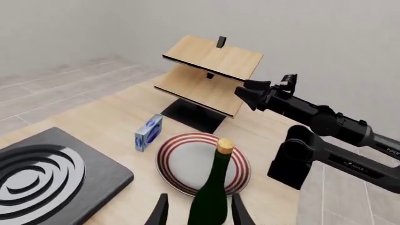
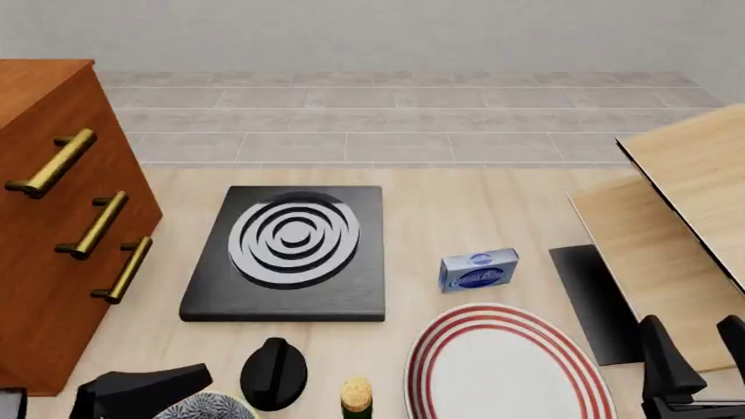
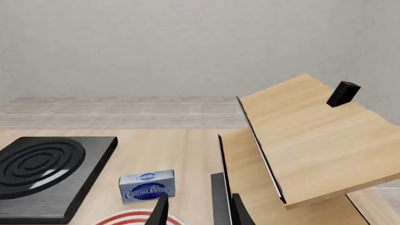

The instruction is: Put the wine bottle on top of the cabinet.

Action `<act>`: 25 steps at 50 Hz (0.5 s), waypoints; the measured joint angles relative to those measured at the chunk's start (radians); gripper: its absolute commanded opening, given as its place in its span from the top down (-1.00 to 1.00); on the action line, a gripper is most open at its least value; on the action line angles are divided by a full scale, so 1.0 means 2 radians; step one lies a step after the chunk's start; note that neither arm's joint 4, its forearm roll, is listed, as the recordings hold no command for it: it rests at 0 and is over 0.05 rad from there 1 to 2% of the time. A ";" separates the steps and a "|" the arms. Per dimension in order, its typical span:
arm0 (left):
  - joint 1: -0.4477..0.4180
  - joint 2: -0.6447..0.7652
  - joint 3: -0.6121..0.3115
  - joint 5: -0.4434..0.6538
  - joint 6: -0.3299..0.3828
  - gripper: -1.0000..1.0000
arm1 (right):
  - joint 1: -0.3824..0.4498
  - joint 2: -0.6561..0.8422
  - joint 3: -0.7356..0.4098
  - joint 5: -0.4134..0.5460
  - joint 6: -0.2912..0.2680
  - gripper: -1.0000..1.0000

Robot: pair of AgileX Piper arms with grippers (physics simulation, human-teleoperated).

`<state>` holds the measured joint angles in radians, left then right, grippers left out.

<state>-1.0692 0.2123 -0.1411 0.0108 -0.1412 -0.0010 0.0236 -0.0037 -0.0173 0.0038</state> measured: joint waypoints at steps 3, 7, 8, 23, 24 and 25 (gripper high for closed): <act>-0.005 0.021 0.005 -0.023 0.002 -1.00 | 0.000 0.001 0.000 -0.001 0.000 -1.00; -0.012 0.052 0.012 -0.056 0.004 -1.00 | 0.000 0.001 0.000 -0.002 0.000 -1.00; -0.014 0.060 0.014 -0.064 0.004 -1.00 | 0.000 0.002 0.000 -0.002 0.000 -1.00; -0.034 0.163 0.028 -0.169 0.004 -1.00 | 0.000 0.001 0.000 -0.001 0.000 -1.00; -0.035 0.170 0.029 -0.176 0.004 -1.00 | 0.000 0.001 0.000 -0.001 0.000 -1.00; -0.035 0.177 0.031 -0.183 0.004 -1.00 | 0.000 0.001 0.000 -0.001 0.000 -1.00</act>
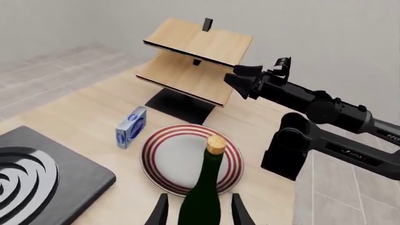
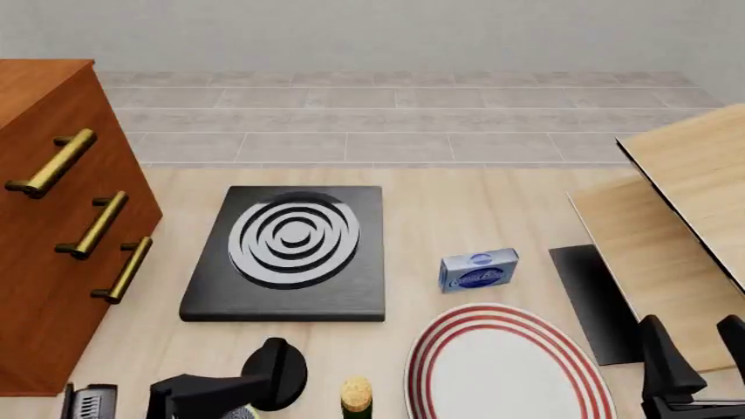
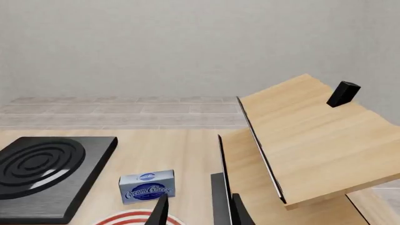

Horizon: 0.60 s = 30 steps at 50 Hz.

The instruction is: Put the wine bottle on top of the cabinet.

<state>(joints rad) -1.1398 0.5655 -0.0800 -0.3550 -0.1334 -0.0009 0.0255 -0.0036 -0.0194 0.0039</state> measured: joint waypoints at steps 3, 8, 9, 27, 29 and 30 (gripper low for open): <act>-0.002 0.021 0.003 -0.021 0.000 -1.00 | 0.000 0.000 0.000 0.000 0.000 -1.00; -0.007 0.055 0.005 -0.053 0.000 -1.00 | 0.000 0.000 0.000 0.000 0.000 -1.00; -0.008 0.061 0.006 -0.059 0.000 -1.00 | 0.000 0.000 0.000 0.000 0.000 -1.00; -0.016 0.149 0.005 -0.135 0.001 -1.00 | 0.000 0.000 0.000 0.000 0.000 -1.00; -0.017 0.157 0.004 -0.142 0.001 -1.00 | 0.000 0.000 0.000 0.000 0.000 -1.00; -0.018 0.161 0.004 -0.145 0.001 -1.00 | 0.000 0.000 0.000 0.000 0.000 -1.00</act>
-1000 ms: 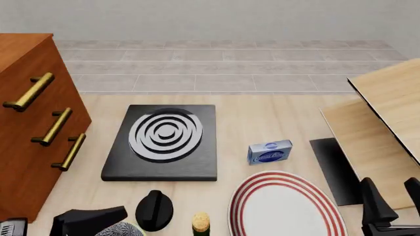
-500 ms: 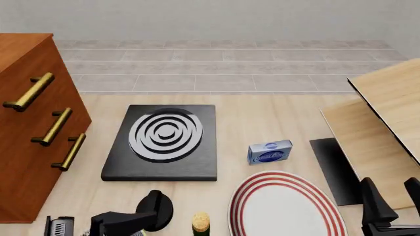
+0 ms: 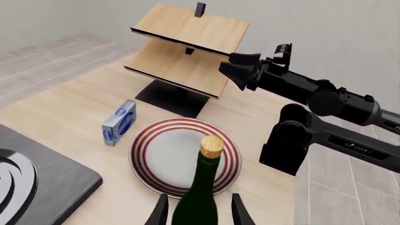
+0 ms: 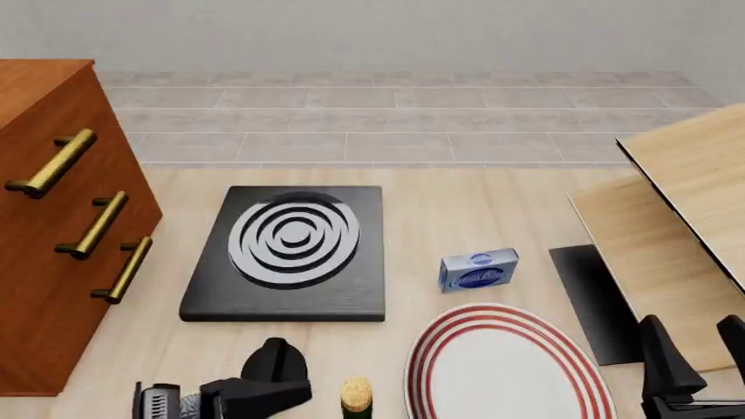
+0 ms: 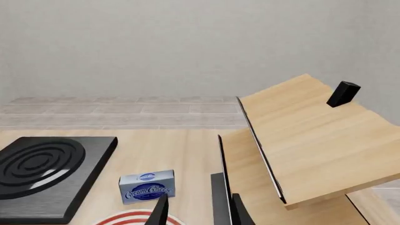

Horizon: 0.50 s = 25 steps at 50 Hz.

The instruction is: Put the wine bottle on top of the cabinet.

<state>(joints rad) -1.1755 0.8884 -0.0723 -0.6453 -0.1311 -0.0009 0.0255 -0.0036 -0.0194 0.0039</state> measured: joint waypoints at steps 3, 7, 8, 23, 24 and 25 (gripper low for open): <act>-0.001 0.012 -0.001 -0.010 0.000 -1.00 | 0.000 0.000 0.000 0.000 0.000 -1.00; -0.002 0.027 -0.003 -0.021 0.000 -1.00 | 0.000 0.000 0.000 0.000 0.000 -1.00; -0.002 0.031 -0.003 -0.024 0.000 -1.00 | 0.000 0.000 0.000 0.000 0.000 -1.00; -0.008 0.092 -0.008 -0.073 -0.002 -1.00 | 0.000 0.000 0.000 0.000 0.000 -1.00; -0.009 0.097 -0.009 -0.077 -0.002 -1.00 | 0.000 0.000 0.000 0.000 0.000 -1.00; -0.009 0.101 -0.009 -0.080 -0.002 -1.00 | 0.000 0.000 0.000 0.000 0.000 -1.00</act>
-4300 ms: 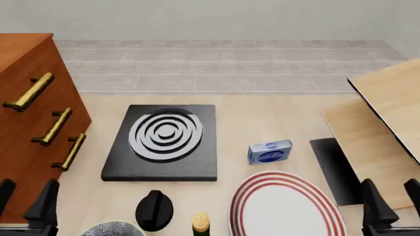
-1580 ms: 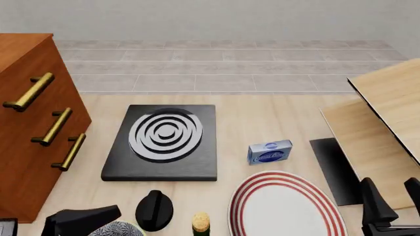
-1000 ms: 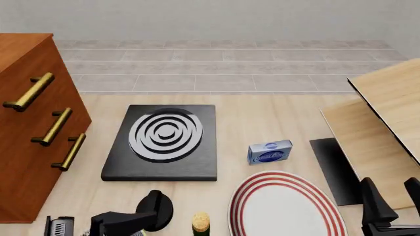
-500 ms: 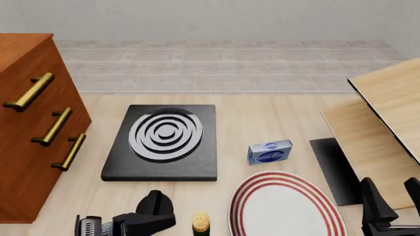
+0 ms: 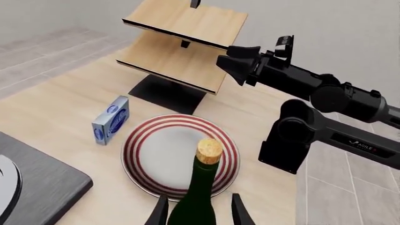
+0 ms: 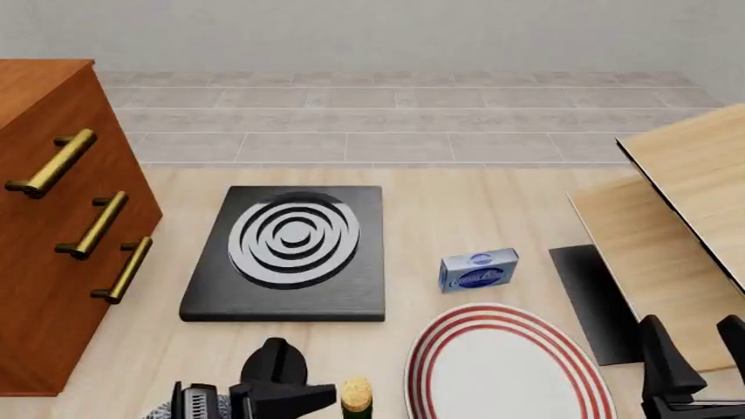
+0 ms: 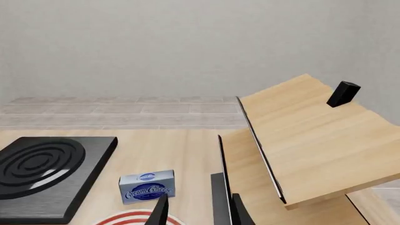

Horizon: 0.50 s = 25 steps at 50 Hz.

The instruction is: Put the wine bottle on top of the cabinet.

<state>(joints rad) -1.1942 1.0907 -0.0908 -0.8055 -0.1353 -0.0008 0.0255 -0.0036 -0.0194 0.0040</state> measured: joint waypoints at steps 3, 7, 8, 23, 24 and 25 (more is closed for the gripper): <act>-0.001 0.014 -0.001 -0.011 0.000 -1.00 | 0.000 0.000 0.000 0.000 0.000 -1.00; -0.003 0.032 -0.003 -0.024 0.000 -1.00 | 0.000 0.000 0.000 0.000 0.000 -1.00; -0.003 0.036 -0.003 -0.027 0.000 -1.00 | 0.000 0.000 0.000 0.000 0.000 -1.00; -0.004 0.092 -0.006 -0.067 0.003 -1.00 | 0.000 0.000 0.000 0.000 0.000 -1.00; -0.004 0.096 -0.006 -0.070 0.004 -1.00 | 0.000 0.000 0.000 0.000 0.000 -1.00; -0.004 0.100 -0.006 -0.073 0.004 -1.00 | 0.000 0.000 0.000 0.000 0.000 -1.00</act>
<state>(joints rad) -1.2016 1.2904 -0.1031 -0.9515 -0.1266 -0.0008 0.0255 -0.0036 -0.0194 0.0039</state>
